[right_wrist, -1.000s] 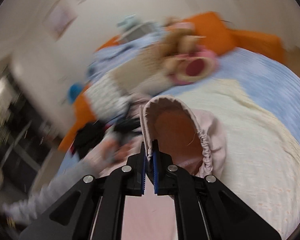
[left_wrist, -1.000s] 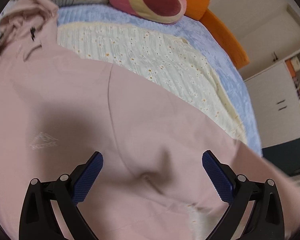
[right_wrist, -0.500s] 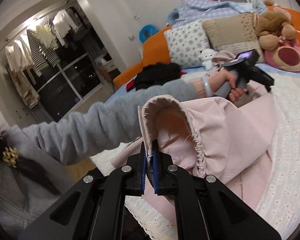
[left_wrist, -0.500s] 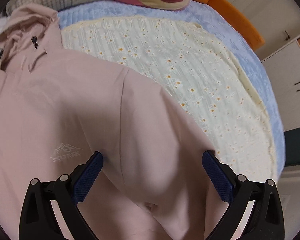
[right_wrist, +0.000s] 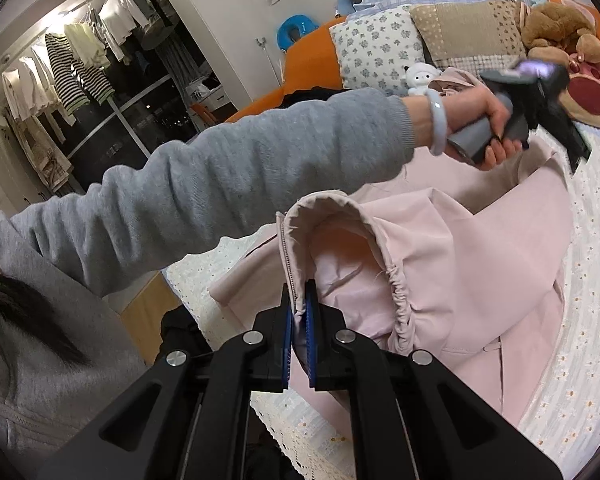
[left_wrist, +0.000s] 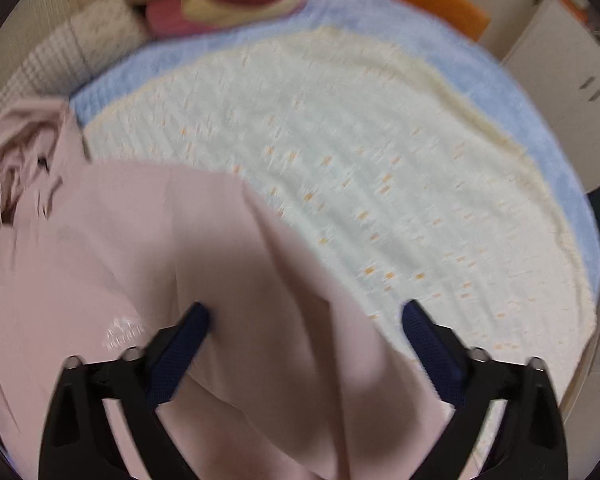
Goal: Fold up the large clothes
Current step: 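Lift the cuff with the right tool and carry it across the jacket body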
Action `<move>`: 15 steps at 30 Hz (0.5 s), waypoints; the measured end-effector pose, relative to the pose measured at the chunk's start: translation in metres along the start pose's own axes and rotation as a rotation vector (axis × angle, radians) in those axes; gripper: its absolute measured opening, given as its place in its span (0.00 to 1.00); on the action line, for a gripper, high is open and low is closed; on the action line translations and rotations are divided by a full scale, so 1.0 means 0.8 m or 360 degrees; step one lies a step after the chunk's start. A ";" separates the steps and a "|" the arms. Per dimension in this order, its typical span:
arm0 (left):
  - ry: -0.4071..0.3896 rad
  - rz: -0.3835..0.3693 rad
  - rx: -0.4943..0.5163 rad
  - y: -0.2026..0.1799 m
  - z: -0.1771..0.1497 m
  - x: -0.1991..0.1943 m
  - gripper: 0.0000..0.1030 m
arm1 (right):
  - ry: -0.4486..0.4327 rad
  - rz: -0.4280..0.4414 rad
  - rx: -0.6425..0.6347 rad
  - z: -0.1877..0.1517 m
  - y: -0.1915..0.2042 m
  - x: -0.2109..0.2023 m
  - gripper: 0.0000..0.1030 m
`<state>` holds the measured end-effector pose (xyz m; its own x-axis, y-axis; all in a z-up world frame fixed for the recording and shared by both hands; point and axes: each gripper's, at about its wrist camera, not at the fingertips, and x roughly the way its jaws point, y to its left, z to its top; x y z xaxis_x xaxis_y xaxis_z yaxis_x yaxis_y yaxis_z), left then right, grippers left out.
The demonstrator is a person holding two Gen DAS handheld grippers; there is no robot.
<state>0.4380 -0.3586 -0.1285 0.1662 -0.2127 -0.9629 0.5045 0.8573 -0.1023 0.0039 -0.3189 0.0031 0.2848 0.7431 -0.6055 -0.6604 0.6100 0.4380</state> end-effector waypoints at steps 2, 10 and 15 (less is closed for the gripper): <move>0.0080 0.0043 -0.0081 0.010 0.003 0.019 0.61 | -0.0004 -0.0031 -0.0021 -0.002 0.006 -0.006 0.06; -0.0373 -0.0504 -0.0183 0.036 0.028 -0.056 0.08 | -0.0001 -0.0196 -0.0021 -0.012 -0.002 -0.018 0.06; -0.0522 -0.0663 -0.0310 0.094 0.012 -0.072 0.08 | 0.0048 -0.0204 -0.0019 -0.025 -0.009 0.004 0.06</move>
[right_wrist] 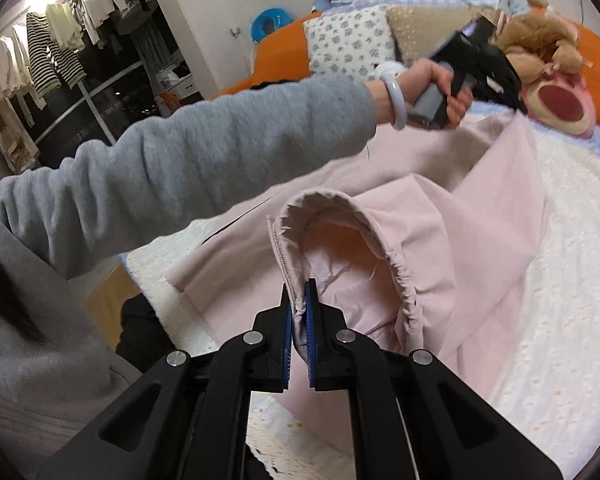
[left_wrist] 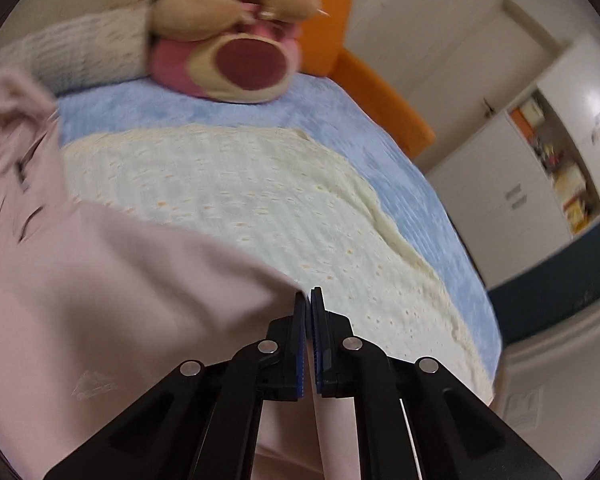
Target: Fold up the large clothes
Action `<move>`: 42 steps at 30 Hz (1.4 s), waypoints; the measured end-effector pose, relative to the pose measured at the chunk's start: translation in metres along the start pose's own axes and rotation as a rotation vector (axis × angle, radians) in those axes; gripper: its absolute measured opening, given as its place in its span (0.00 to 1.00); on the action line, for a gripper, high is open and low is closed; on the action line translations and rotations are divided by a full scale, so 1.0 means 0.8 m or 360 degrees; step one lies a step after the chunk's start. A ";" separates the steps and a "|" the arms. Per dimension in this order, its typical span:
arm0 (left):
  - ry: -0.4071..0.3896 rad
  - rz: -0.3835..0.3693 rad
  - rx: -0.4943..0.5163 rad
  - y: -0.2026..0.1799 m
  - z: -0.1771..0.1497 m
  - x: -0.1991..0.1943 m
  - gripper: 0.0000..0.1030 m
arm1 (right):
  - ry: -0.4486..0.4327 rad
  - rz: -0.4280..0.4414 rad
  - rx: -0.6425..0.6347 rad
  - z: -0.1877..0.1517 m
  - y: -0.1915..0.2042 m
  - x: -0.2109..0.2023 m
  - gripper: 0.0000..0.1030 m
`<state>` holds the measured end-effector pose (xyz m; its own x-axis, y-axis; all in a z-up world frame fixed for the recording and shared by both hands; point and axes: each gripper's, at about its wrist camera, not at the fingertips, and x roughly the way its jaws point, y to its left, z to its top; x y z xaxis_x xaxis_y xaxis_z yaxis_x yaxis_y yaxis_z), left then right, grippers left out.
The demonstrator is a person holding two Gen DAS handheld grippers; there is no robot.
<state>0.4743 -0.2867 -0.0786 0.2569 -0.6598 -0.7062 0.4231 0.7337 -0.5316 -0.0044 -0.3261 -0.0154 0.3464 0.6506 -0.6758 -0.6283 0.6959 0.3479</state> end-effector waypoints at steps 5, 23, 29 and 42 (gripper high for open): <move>-0.0064 0.0038 -0.0227 0.087 -0.026 -0.017 0.08 | 0.0117 0.0024 -0.0047 -0.027 0.021 0.057 0.07; -0.0113 -0.0118 -0.0354 0.128 -0.084 -0.037 0.69 | 0.0431 0.0010 -0.0135 -0.072 0.045 0.133 0.50; -0.0194 -0.0262 -0.0207 0.076 -0.067 -0.052 0.82 | -0.0090 0.0063 -0.0005 -0.022 -0.005 -0.005 0.63; -0.0009 0.0279 -0.0115 0.051 -0.060 0.004 0.23 | -0.0156 -0.0435 0.0833 0.108 -0.371 0.100 0.31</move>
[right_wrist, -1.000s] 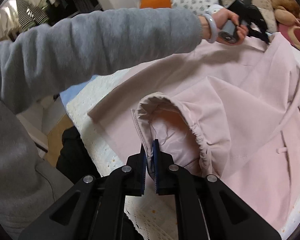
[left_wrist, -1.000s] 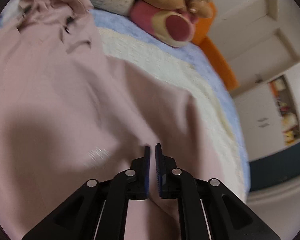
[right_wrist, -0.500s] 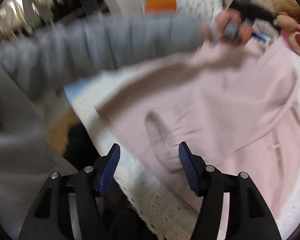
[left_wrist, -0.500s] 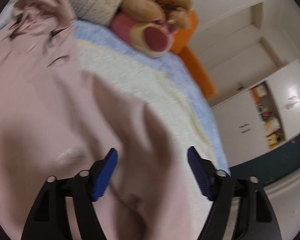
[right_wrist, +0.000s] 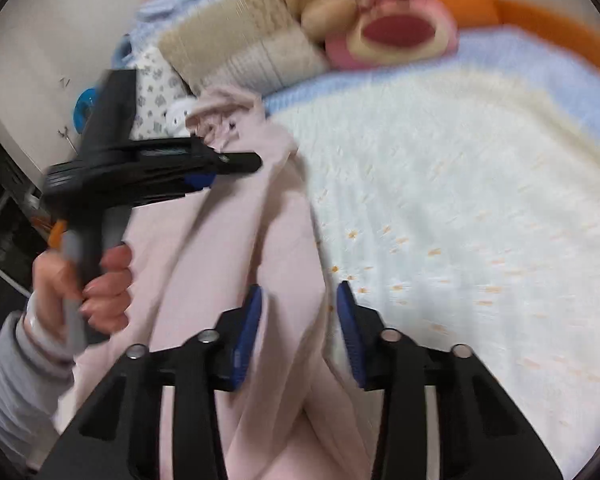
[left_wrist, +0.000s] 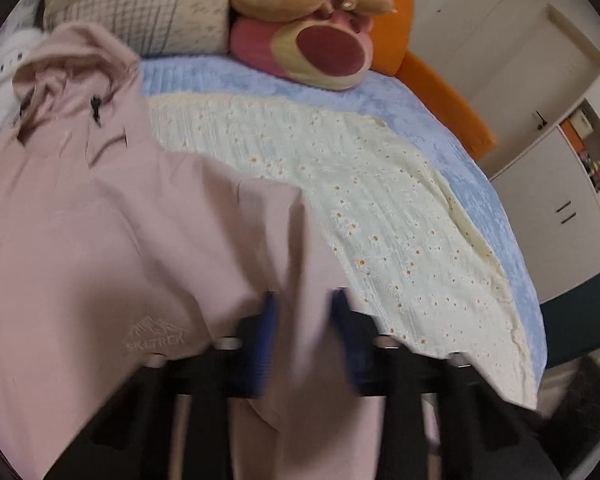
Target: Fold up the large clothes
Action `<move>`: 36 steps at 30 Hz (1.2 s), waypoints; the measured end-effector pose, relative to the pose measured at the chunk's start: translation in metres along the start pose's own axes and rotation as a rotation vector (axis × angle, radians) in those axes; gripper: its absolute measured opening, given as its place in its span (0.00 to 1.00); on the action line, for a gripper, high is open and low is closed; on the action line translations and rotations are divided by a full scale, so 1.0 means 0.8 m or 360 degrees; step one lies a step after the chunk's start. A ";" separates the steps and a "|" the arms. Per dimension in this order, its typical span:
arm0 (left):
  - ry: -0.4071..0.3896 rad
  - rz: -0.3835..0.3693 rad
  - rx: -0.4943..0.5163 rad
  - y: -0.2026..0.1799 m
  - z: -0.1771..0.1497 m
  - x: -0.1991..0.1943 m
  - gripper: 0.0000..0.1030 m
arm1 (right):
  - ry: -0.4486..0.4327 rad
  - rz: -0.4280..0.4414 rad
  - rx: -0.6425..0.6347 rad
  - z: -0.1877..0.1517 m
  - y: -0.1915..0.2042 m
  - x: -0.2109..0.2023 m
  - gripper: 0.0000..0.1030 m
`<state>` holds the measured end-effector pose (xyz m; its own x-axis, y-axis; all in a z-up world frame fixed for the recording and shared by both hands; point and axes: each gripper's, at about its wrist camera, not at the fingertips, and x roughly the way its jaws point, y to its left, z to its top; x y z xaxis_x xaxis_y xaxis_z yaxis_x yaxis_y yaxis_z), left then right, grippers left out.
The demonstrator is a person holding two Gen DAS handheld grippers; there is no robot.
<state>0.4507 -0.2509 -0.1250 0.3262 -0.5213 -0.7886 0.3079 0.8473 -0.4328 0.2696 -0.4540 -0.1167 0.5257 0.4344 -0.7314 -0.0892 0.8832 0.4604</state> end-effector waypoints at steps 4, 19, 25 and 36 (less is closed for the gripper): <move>-0.0048 -0.0005 0.0011 0.010 0.001 -0.009 0.10 | -0.0016 0.0139 0.0144 0.011 -0.013 0.020 0.04; -0.0061 0.0183 -0.0187 0.091 -0.021 0.011 0.56 | -0.0140 -0.0306 0.0123 -0.003 -0.010 0.029 0.61; -0.0149 0.0126 0.0059 0.063 -0.076 -0.095 0.84 | -0.0329 -0.0181 -0.0209 -0.071 0.075 -0.078 0.52; 0.0211 -0.0210 0.0182 0.010 -0.307 -0.149 0.14 | 0.0100 0.0172 -0.0382 -0.280 0.222 -0.058 0.30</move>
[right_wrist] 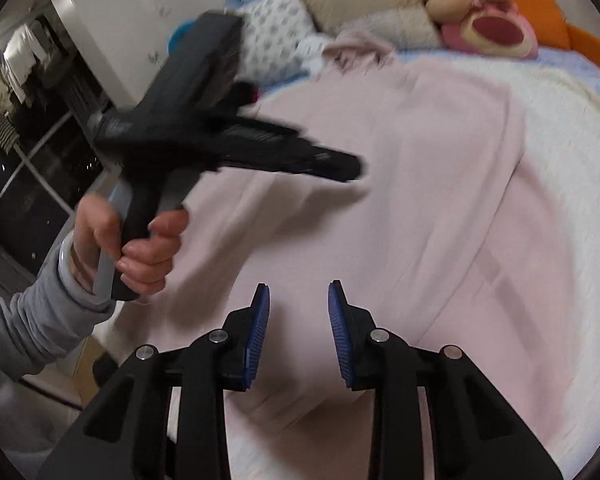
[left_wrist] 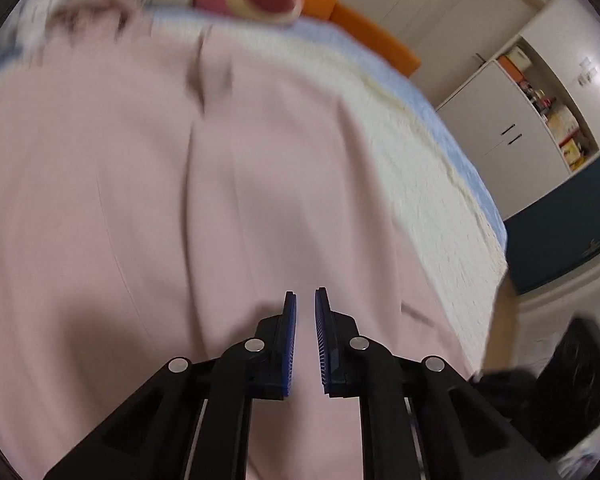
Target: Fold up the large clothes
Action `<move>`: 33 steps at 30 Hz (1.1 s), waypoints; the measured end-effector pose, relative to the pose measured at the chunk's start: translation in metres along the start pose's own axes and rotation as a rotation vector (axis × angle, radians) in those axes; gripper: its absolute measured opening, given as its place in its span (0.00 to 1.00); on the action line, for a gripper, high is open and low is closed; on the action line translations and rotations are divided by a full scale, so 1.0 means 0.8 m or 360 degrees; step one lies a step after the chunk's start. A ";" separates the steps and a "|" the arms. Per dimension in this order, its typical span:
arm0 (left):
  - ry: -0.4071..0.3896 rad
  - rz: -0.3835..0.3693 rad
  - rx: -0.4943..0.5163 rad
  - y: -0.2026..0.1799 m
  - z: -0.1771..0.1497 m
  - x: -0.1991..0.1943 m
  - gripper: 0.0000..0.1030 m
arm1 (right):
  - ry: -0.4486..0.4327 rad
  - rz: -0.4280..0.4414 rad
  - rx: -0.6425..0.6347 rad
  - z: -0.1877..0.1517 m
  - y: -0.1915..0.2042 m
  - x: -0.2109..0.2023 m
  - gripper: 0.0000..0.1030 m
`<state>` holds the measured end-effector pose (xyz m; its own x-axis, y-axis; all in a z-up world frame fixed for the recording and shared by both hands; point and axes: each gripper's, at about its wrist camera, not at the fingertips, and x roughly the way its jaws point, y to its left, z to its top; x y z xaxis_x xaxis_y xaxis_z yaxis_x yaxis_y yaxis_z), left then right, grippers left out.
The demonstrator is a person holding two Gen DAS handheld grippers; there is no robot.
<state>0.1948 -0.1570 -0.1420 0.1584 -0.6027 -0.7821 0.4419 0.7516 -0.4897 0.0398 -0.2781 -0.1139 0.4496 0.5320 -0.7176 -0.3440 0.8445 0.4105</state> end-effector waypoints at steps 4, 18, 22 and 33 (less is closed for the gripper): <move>0.0112 0.0071 -0.0103 0.024 -0.026 0.048 0.15 | 0.0177 -0.0183 0.0007 -0.026 0.015 0.045 0.29; -0.0642 0.0399 -0.0792 0.244 -0.163 -0.339 0.96 | -0.0237 -0.0440 -0.0309 0.024 0.133 -0.010 0.80; -0.0750 0.0688 -0.1133 0.370 -0.225 -0.446 0.95 | -0.0253 -0.0373 -0.0312 0.059 0.156 0.007 0.80; -0.0790 0.0897 -0.1606 0.593 -0.309 -0.503 0.95 | -0.0254 -0.0206 -0.0327 0.128 0.211 0.056 0.80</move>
<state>0.1225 0.5084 -0.1551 0.5165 -0.0030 -0.8563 -0.6310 0.6746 -0.3831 0.0865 -0.1054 -0.0191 0.6189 0.4375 -0.6523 -0.4281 0.8842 0.1869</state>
